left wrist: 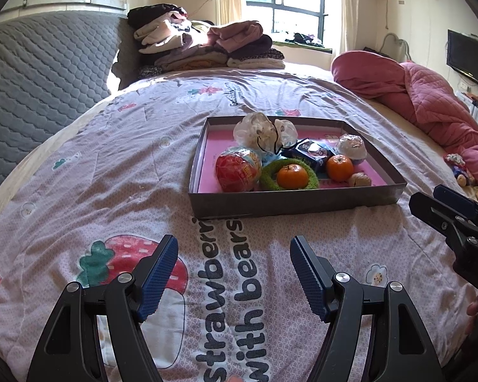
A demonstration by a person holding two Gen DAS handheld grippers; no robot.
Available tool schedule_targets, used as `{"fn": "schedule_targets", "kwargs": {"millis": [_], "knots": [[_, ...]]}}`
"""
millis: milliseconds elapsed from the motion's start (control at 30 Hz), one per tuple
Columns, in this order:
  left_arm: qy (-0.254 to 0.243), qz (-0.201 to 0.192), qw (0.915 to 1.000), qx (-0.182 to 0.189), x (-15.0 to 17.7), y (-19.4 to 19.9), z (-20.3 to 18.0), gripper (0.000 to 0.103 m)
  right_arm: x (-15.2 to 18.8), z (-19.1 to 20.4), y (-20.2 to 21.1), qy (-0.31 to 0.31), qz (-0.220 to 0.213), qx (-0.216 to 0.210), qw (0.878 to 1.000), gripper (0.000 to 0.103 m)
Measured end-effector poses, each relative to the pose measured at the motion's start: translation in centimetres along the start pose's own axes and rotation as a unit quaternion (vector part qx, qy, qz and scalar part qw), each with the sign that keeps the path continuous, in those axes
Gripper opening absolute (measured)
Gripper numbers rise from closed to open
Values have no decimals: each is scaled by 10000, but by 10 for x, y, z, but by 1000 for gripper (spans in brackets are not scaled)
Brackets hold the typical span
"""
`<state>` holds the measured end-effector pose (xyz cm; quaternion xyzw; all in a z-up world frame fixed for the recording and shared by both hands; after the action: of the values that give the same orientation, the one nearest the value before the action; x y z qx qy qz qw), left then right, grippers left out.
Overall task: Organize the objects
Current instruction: 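Withdraw both open grippers back from the tray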
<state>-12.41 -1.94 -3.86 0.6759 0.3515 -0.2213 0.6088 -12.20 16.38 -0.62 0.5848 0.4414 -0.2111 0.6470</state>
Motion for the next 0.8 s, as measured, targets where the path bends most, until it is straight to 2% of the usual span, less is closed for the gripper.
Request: {"fn": "schedule_targets", "kwargs": {"millis": [367, 800], "knots": [[89, 14, 9999, -66, 7, -14, 7, 74, 11, -2, -4, -18, -62, 28, 10000, 64], [-39, -107, 9998, -132, 12, -16, 4, 74, 29, -6, -12, -27, 21, 99, 9999, 64]]}}
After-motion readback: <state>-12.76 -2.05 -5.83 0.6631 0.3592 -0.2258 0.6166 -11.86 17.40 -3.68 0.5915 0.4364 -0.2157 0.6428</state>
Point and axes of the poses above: each gripper's, at about its wrist camera, not at the fingertips, and y roughly against the way its jaws point, z to its left, x to its underside, the point moved 5 cm from there along -y, roughly the way its jaws point, and after that the axes turned 12 degrees about y, right-handed, at the moved point
